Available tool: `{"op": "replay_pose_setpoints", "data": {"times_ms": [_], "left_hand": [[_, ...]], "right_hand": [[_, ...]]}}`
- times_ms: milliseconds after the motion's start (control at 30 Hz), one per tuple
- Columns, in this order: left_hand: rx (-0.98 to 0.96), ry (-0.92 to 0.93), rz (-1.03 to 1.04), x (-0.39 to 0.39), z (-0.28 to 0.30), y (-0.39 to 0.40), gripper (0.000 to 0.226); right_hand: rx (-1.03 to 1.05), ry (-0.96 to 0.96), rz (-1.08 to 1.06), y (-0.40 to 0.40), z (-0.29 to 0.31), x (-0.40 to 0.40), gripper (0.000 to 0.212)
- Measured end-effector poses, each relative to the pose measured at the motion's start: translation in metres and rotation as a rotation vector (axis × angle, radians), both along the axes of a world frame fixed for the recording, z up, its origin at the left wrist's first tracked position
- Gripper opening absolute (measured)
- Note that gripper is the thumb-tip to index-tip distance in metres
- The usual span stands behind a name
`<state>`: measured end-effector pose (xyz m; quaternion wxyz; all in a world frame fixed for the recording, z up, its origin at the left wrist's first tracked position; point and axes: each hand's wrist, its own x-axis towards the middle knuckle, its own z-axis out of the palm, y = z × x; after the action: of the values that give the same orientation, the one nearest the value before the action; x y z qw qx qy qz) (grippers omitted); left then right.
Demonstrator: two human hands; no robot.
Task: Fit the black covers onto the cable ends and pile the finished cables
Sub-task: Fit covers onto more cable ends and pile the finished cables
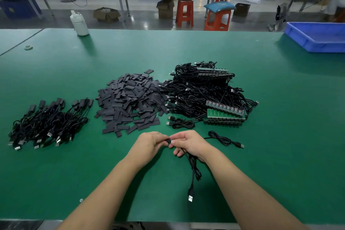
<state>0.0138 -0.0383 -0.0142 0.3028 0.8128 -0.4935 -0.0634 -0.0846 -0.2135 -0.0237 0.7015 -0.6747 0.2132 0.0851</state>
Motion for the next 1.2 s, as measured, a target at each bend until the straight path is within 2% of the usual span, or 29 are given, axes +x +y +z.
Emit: {"op": "replay_pose_setpoints", "data": {"times_ms": [333,700,1033,1200], "left_hand": [[0.023,-0.09,-0.025,-0.002,-0.002,-0.004,0.022],[-0.034,-0.113,0.009,-0.005,0.0,-0.003,0.016],[0.145,-0.147,-0.107,-0.001,0.0,-0.011,0.032],[0.145,-0.159,-0.054,0.005,0.001,-0.013,0.021]], "right_hand": [[-0.005,0.006,0.009,0.0,-0.001,0.0,0.036],[-0.016,0.009,0.025,-0.001,0.003,0.001,0.033],[-0.045,-0.001,0.06,0.003,0.002,0.0,0.038],[0.031,0.008,0.001,0.0,0.001,0.0,0.031]]}}
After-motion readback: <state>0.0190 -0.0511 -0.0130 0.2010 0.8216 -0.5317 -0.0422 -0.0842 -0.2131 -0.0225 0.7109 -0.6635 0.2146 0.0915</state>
